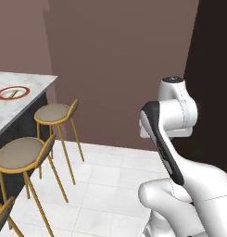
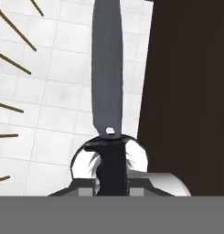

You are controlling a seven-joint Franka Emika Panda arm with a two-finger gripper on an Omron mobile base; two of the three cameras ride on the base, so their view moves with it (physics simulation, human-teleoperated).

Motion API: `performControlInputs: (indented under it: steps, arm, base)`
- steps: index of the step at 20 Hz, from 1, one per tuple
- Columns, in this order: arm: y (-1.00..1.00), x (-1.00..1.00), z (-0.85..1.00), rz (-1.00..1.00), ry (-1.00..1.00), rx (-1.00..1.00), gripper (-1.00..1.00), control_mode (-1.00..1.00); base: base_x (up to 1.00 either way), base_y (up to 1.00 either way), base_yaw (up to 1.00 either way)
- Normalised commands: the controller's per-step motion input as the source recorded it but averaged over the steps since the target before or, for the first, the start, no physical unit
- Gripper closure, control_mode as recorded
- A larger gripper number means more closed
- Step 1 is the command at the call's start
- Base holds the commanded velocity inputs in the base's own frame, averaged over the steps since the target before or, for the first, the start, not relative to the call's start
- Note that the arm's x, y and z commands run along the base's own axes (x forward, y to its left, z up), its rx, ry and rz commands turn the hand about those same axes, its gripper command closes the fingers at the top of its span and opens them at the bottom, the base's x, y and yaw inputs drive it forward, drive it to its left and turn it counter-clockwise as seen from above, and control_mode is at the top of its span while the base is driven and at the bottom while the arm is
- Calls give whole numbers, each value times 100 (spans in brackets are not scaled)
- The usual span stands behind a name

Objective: Retrieve the butter from the fridge and place it on a plate on the dining table. Then retrieve the butter knife by the fridge and place it near the plate.

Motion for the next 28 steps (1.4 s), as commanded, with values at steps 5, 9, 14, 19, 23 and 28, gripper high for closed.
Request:
performControlInputs:
  steps: [5,9,14,19,23,28]
  arm:
    - [0,0,0,0,0,0,100,100]
    - [0,0,0,0,0,0,100,100]
    - [0,0,0,0,0,0,100,100]
    - [0,0,0,0,0,0,100,100]
    - [0,0,0,0,0,0,100,100]
    - [0,0,0,0,0,0,100,100]
  base:
    - [55,-64,67]
    - [40,-53,75]
    - [31,-53,74]
    - [23,-64,71]
    - [11,-79,49]
    - [5,-83,35]
